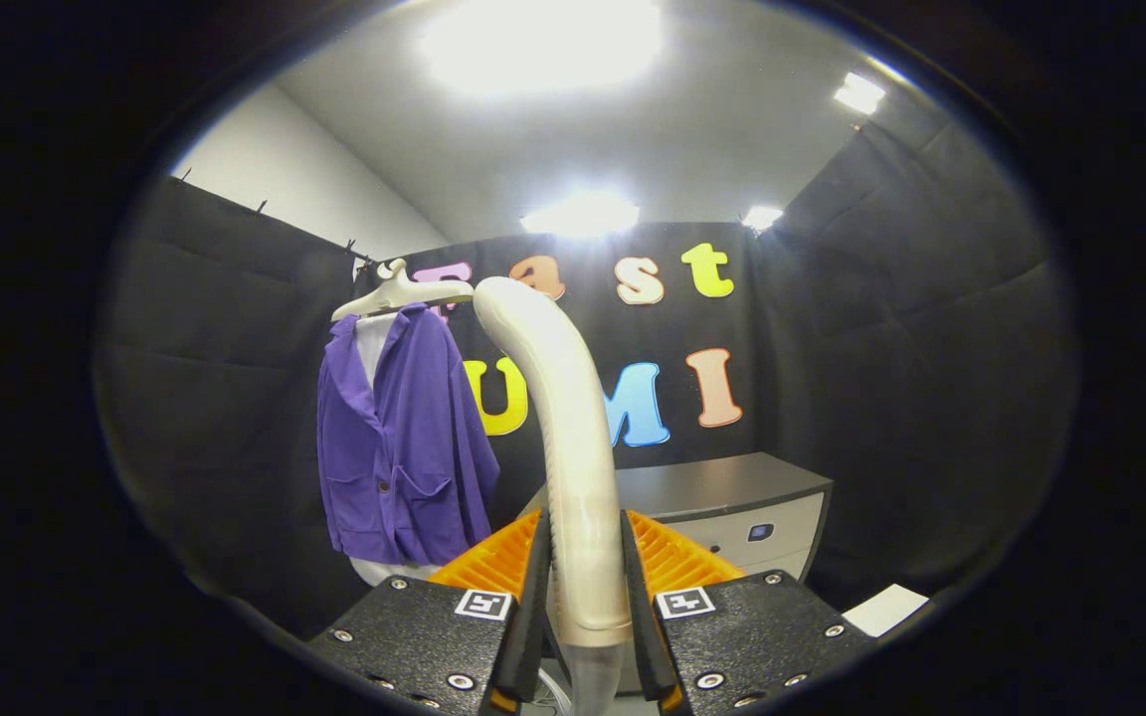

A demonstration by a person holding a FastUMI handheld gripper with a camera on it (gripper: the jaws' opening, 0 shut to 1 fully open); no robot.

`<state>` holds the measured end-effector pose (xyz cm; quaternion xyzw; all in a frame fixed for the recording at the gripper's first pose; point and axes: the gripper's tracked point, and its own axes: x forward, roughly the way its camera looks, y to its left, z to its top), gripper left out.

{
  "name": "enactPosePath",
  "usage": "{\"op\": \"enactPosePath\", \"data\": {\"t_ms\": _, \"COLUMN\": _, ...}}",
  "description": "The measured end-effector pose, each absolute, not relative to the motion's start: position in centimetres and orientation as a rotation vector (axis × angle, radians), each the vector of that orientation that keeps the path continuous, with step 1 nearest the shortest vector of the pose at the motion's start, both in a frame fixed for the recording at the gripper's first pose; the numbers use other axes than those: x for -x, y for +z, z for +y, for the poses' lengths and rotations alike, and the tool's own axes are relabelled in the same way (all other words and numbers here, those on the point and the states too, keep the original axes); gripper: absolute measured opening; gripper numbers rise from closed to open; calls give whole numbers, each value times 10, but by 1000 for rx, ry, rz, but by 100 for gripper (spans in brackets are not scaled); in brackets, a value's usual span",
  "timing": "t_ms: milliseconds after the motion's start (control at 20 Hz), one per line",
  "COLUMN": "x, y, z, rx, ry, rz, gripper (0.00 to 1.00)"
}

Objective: Iron the clothes twice with a garment steamer, once on the left side and once on the right side.

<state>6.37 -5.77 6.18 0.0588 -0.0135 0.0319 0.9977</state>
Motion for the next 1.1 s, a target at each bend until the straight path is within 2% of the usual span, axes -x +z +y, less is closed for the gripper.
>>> {"op": "enactPosePath", "data": {"t_ms": 450, "x": -18, "y": 54, "z": -47, "rx": -133, "ry": -24, "rz": -11, "gripper": 39}}
{"op": "enactPosePath", "data": {"t_ms": 1100, "x": -5, "y": 59, "z": -33, "rx": -113, "ry": -68, "rz": -5, "gripper": 38}}
